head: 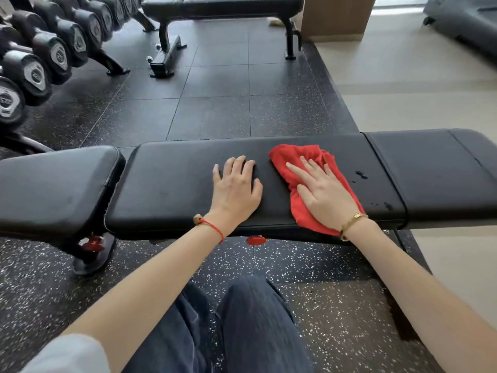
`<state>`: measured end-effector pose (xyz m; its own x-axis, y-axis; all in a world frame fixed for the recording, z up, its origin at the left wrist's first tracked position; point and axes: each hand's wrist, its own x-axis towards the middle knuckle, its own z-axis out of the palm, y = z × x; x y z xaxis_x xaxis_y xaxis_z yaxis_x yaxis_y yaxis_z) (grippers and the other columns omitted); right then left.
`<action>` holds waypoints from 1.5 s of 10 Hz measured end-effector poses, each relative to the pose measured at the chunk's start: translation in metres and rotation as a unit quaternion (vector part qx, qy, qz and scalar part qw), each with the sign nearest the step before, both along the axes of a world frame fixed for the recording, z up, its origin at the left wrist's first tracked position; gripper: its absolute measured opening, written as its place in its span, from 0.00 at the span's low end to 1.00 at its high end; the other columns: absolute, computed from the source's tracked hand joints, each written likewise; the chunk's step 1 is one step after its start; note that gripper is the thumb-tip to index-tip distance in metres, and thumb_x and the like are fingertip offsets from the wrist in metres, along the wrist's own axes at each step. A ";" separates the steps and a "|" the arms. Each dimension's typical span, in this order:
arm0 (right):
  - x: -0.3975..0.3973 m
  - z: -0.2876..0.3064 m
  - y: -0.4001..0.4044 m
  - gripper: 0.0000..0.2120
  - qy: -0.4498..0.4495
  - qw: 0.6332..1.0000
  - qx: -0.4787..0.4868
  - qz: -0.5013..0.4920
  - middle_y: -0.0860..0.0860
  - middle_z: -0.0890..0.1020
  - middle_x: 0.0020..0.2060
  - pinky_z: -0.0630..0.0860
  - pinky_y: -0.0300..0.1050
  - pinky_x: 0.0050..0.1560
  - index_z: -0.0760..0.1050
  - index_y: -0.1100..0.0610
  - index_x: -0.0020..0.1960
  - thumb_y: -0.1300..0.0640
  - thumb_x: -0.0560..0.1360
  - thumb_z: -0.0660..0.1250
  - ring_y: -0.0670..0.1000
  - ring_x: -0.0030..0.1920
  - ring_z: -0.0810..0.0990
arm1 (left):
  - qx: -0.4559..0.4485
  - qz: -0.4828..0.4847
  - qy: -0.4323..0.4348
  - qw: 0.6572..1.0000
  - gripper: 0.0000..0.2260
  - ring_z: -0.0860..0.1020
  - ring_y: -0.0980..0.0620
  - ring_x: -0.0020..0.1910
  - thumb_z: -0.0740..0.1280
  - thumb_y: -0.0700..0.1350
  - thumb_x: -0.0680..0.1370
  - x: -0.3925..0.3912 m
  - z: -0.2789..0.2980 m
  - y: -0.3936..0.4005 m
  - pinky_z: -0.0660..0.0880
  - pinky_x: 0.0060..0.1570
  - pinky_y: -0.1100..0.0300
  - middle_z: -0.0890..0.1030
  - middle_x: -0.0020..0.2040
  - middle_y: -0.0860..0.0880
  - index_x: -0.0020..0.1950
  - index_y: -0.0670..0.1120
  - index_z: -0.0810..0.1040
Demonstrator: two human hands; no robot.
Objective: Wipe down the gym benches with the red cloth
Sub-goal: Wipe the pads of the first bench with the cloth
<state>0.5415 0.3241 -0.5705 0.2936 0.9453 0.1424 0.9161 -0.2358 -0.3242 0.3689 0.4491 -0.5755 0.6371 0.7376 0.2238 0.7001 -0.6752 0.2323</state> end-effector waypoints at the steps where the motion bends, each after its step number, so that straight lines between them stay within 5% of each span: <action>1: 0.044 0.006 0.020 0.25 0.000 0.993 -0.039 -0.109 0.56 0.53 0.78 0.41 0.52 0.77 0.55 0.48 0.78 0.55 0.81 0.52 0.56 0.78 0.51 | 0.000 0.006 -0.022 1.000 0.20 0.63 0.47 0.74 0.59 0.50 0.79 0.000 -0.004 -0.001 0.56 0.74 0.41 0.69 0.73 0.48 0.71 0.48 0.70; 2: 0.061 0.015 0.054 0.25 0.005 0.983 -0.071 -0.169 0.58 0.51 0.78 0.42 0.54 0.77 0.53 0.50 0.78 0.54 0.81 0.50 0.57 0.78 0.50 | 0.007 0.011 -0.039 0.999 0.19 0.65 0.48 0.73 0.59 0.50 0.78 0.001 -0.002 -0.002 0.58 0.73 0.41 0.71 0.71 0.48 0.69 0.48 0.72; 5: -0.021 0.001 -0.007 0.25 -0.028 0.999 -0.004 0.034 0.53 0.56 0.78 0.43 0.49 0.78 0.56 0.46 0.77 0.53 0.80 0.55 0.52 0.78 0.53 | 0.012 0.015 -0.044 0.999 0.19 0.66 0.48 0.72 0.61 0.49 0.77 0.000 -0.002 -0.002 0.58 0.73 0.43 0.72 0.71 0.49 0.68 0.49 0.73; 8: 0.075 0.012 0.016 0.25 0.001 0.975 -0.071 -0.210 0.58 0.51 0.78 0.42 0.54 0.77 0.52 0.49 0.78 0.54 0.81 0.50 0.57 0.78 0.50 | 0.008 0.018 -0.048 0.999 0.19 0.66 0.47 0.73 0.61 0.48 0.78 0.002 0.000 -0.006 0.57 0.74 0.42 0.72 0.71 0.48 0.68 0.47 0.73; 10: 0.018 0.002 -0.018 0.26 -0.013 0.997 -0.013 -0.075 0.56 0.54 0.78 0.42 0.52 0.77 0.55 0.47 0.78 0.55 0.81 0.53 0.55 0.78 0.52 | 0.005 0.013 -0.056 0.998 0.19 0.66 0.47 0.72 0.61 0.48 0.78 0.000 -0.001 -0.004 0.58 0.73 0.42 0.72 0.71 0.48 0.68 0.47 0.73; 13: 0.075 0.011 -0.041 0.25 -0.033 0.977 -0.059 -0.203 0.58 0.53 0.78 0.41 0.54 0.77 0.54 0.48 0.78 0.55 0.82 0.52 0.57 0.78 0.52 | 0.000 -0.002 -0.055 0.998 0.20 0.64 0.46 0.74 0.60 0.48 0.79 -0.003 -0.004 -0.003 0.56 0.75 0.41 0.70 0.73 0.46 0.71 0.47 0.71; 15: 0.028 0.002 -0.065 0.25 -0.006 0.997 -0.008 -0.079 0.54 0.54 0.78 0.42 0.51 0.77 0.56 0.46 0.77 0.56 0.81 0.55 0.54 0.78 0.52 | -0.005 -0.001 -0.053 0.999 0.20 0.64 0.46 0.75 0.60 0.48 0.80 -0.004 -0.004 -0.003 0.56 0.75 0.40 0.70 0.74 0.46 0.72 0.46 0.71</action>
<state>0.5697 0.2588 -0.5688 0.4381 0.8893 0.1314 0.8707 -0.3835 -0.3078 0.3653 0.4464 -0.5799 0.6117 0.7385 0.2835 0.6696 -0.6742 0.3116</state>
